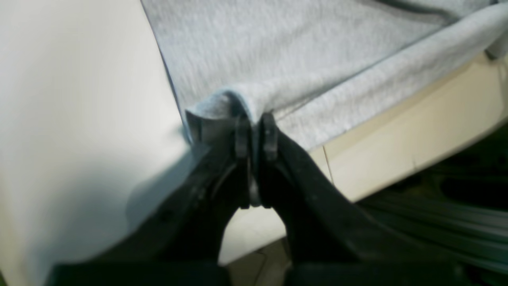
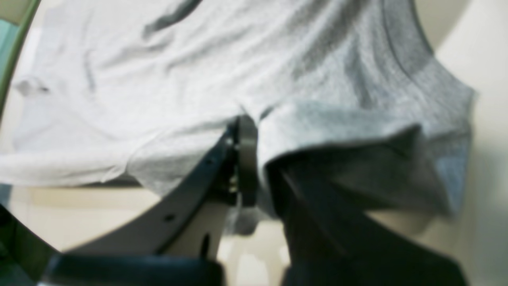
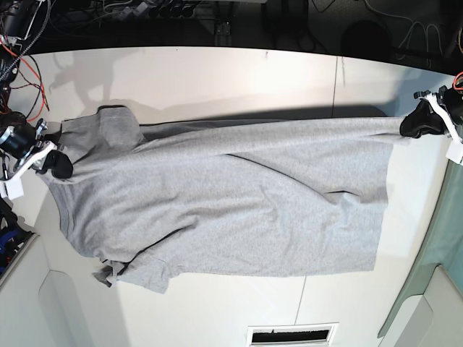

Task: Layout the t-shirt on the table in an organized manner, then fold the t-shirt properly
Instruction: 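Lift the held edge and fold it over toward the shirt's middle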

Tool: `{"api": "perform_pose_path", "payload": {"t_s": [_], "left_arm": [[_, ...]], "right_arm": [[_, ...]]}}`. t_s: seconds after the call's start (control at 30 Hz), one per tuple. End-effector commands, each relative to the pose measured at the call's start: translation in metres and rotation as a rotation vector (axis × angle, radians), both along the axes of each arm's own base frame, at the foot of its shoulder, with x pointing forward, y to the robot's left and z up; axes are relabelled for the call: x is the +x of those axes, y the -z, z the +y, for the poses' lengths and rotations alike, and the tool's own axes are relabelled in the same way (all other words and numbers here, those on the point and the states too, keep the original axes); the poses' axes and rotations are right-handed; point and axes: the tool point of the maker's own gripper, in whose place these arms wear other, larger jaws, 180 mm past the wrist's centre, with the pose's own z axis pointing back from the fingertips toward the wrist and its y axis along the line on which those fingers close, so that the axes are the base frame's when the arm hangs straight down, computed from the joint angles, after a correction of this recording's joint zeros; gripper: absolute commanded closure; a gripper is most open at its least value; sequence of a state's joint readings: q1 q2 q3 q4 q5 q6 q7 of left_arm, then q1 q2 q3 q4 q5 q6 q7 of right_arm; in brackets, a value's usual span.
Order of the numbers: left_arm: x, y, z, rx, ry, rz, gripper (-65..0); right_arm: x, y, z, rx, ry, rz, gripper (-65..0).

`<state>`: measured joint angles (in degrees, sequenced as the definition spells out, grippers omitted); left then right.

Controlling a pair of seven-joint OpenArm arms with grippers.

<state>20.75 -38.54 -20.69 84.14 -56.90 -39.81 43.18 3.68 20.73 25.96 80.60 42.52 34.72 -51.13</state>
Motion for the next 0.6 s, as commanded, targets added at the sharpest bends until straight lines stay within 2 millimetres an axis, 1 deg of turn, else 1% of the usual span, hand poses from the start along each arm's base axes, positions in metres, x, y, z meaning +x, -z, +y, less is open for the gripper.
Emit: {"api": "perform_pose_path", "payload": {"t_s": [0.0, 0.13, 0.27, 0.37, 0.43, 0.57], "left_arm": [[0.011, -0.011, 0.011, 0.02, -0.013, -0.044, 0.0], [0.022, -0.006, 0.028, 0.025, -0.068, -0.051, 0.0], [0.043, -0.013, 0.039, 0.009, -0.112, -0.093, 0.0], [0.055, -0.014, 0.044, 0.006, -0.132, -0.108, 0.0], [0.058, -0.006, 0.044, 0.013, -0.13, -0.091, 0.0], [0.073, 0.007, 0.034, 0.024, -0.101, -0.092, 0.0]], "right_arm": [[0.019, -0.018, -0.008, -0.004, 0.018, -0.067, 0.0], [0.039, -0.019, -0.006, 0.032, 0.036, -0.087, 0.0], [0.057, -0.021, -0.013, 0.015, 0.057, -0.097, 0.0], [0.064, -0.019, -0.019, -0.001, 0.077, -0.104, 0.0], [0.065, -0.015, -0.02, -0.003, 0.082, -0.095, 0.0], [0.07, -0.01, -0.019, 0.002, 0.091, -0.09, 0.0]]}}
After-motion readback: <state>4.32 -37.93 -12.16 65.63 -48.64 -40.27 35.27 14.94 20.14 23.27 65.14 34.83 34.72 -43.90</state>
